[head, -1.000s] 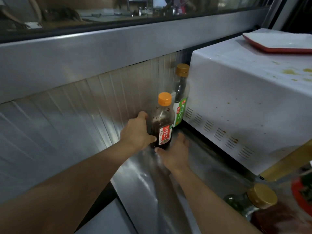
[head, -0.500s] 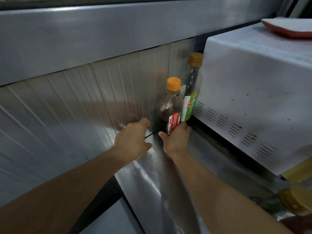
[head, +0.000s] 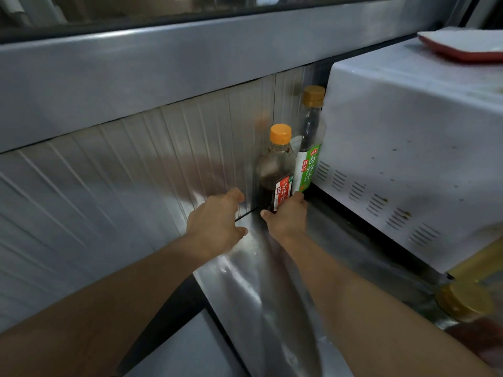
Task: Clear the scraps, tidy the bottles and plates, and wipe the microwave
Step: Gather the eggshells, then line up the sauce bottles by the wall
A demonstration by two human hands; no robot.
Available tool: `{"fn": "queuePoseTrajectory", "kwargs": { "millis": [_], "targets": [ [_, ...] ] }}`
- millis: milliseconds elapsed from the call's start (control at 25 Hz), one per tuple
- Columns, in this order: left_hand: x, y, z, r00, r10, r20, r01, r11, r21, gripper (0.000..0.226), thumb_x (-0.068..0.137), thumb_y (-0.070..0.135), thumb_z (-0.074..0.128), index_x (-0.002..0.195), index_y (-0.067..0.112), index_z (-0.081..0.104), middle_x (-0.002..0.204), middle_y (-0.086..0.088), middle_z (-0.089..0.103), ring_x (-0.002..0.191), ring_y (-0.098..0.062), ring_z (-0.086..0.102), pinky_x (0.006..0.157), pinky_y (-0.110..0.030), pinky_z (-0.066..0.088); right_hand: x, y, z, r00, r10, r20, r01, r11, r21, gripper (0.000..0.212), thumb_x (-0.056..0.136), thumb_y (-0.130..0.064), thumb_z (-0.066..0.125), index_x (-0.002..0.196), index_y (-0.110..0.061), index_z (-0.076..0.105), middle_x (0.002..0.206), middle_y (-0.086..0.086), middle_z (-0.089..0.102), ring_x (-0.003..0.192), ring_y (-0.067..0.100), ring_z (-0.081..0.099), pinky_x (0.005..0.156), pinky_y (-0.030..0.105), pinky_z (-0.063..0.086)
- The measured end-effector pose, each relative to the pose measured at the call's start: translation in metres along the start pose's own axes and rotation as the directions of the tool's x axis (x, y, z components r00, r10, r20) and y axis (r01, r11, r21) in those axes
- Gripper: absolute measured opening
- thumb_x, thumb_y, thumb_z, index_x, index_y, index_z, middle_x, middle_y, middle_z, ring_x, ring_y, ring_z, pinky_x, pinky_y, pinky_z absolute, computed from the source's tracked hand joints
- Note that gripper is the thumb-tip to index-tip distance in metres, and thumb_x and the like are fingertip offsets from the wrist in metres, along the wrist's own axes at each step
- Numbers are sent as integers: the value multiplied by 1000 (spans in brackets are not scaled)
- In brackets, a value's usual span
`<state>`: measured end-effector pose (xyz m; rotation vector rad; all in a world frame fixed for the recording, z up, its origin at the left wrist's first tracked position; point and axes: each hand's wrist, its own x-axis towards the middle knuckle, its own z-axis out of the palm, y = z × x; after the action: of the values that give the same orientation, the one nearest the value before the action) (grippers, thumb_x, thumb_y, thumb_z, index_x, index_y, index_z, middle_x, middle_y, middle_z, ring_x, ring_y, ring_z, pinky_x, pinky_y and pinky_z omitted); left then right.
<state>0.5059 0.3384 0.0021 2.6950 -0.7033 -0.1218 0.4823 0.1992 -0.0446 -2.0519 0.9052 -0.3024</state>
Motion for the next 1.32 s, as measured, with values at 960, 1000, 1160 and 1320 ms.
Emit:
{"fn": "queuePoseTrajectory", "kwargs": {
  "millis": [960,1000,1160,1320],
  "targets": [
    [-178,85,-128,984,159,81,-149,983,-110,54,79,28,70,126,21,44,114,-2,58,102,-22,58,89,-39,50,-215,-77,-206,947,-321,-25,300,909,-289,65,83,-18,63,138,-7,29,139,14,33,126,31,32,101,37,33],
    [-183,91,-125,983,158,97,-146,982,-120,55,78,29,70,126,21,44,114,-2,58,102,-23,58,89,-40,50,-222,-73,-214,948,-316,-44,291,915,-280,65,83,-18,63,138,-7,29,139,14,33,126,31,32,101,37,33],
    [-194,113,-108,970,197,144,-181,977,-115,53,78,36,69,122,19,45,114,-4,59,102,-23,58,88,-41,51,-238,-55,-243,948,-287,-138,241,930,-279,67,82,-19,64,138,-6,28,136,15,36,125,31,34,102,39,36],
    [-191,135,-81,958,215,190,-193,973,-127,54,78,39,69,121,19,43,119,-2,55,109,-23,53,88,-38,48,-243,-25,-270,948,-232,-219,179,955,-236,68,80,-17,68,135,-7,31,136,14,36,127,32,34,100,41,39]
  ]
}}
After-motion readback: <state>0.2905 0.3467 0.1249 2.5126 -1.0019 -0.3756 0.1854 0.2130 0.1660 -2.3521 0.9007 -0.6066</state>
